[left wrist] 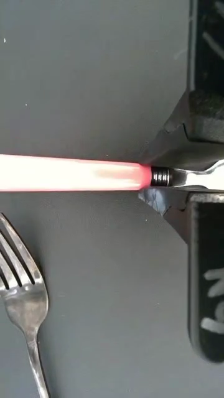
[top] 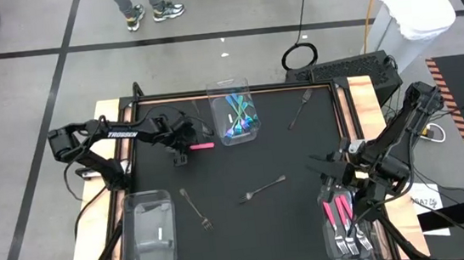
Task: Sort silverware by color (type)
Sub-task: Put the pink fork into the bottom right transparent bin
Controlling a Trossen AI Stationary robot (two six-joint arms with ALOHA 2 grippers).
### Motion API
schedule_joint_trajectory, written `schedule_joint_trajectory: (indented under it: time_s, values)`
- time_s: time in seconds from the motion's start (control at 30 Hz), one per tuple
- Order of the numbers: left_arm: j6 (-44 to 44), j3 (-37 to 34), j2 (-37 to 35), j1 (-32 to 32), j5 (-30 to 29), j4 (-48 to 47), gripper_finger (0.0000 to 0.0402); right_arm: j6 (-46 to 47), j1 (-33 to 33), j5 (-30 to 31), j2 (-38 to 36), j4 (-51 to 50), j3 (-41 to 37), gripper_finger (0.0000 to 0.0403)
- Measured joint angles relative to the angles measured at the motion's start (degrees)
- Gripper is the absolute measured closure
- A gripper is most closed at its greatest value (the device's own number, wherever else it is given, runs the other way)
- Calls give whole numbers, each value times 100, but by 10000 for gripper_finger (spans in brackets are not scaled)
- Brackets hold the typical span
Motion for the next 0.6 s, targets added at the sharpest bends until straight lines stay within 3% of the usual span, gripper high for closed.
schedule_joint_trajectory:
  time_s: [0.37, 0.6]
  values:
    - [-278, 11, -60, -16, -50, -15, 370, 0, -1, 0, 0, -2, 0, 273]
    - [-870, -20, -534, -305, -451, -283, 370, 6, -1, -2, 0, -4, 0, 273]
